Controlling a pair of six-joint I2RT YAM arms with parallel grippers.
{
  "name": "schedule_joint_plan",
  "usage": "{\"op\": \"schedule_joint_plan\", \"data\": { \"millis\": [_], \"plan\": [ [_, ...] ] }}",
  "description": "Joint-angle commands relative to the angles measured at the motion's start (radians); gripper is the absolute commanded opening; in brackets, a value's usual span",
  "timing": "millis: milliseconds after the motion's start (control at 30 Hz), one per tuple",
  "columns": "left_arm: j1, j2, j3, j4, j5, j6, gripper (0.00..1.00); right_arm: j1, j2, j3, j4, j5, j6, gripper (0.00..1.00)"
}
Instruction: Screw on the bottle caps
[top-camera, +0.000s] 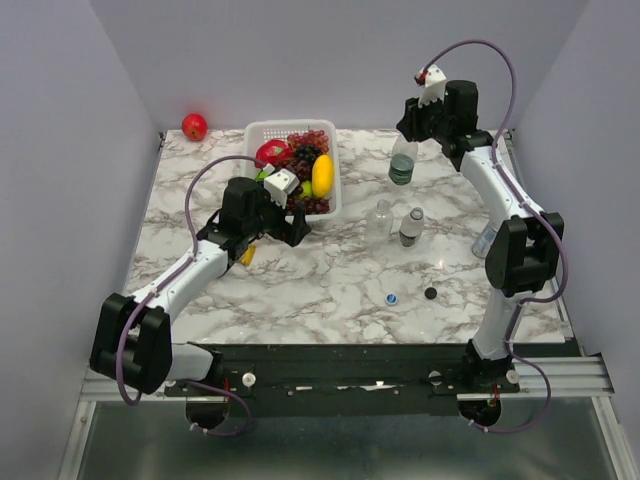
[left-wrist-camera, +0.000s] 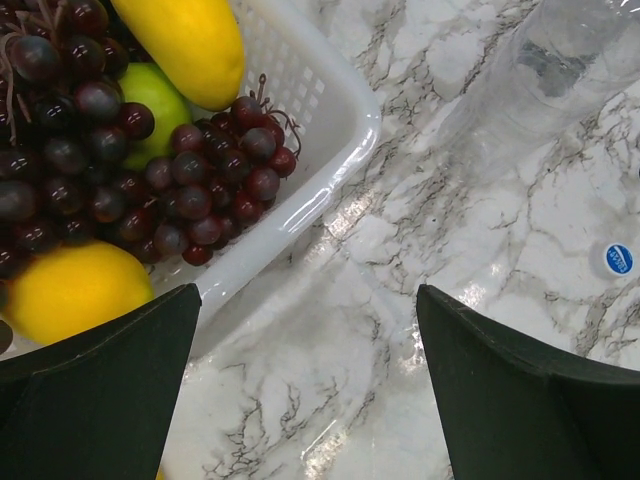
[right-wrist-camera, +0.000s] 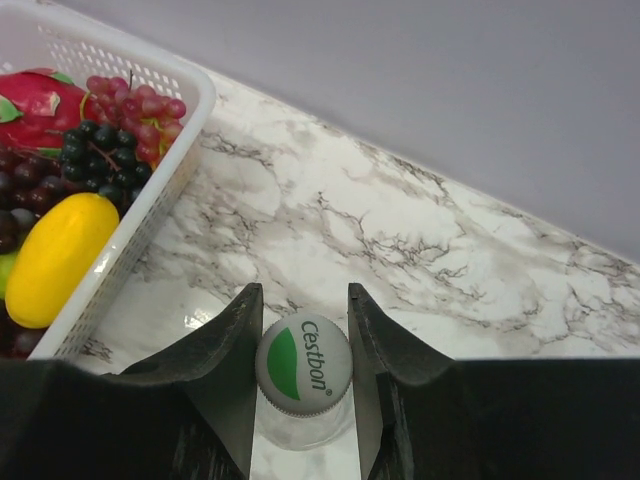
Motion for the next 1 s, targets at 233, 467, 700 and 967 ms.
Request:
{"op": "schedule_joint_plan", "data": {
  "millis": [233, 467, 700, 967],
  "plan": [
    [0.039, 0.105, 0.139, -0.069, 0.027, 0.051, 0.99, -0.013, 0.026, -0.045, 0.126, -0.036, -0.003, 0.14],
    [0.054, 0.145, 0.177, -0.083, 0.061, 0.054, 0.99, -0.014, 0.039, -0.055, 0.129, -0.021, 0.008, 0.24],
    [0.059, 0.159, 0.194, -0.101, 0.076, 0.060, 0.99, -0.013, 0.050, -0.083, 0.132, -0.022, 0.019, 0.25],
    [0.059, 0.165, 0.196, -0.111, 0.101, 0.063, 0.99, -0.013, 0.043, -0.111, 0.135, -0.014, 0.014, 0.43]
  ]
}}
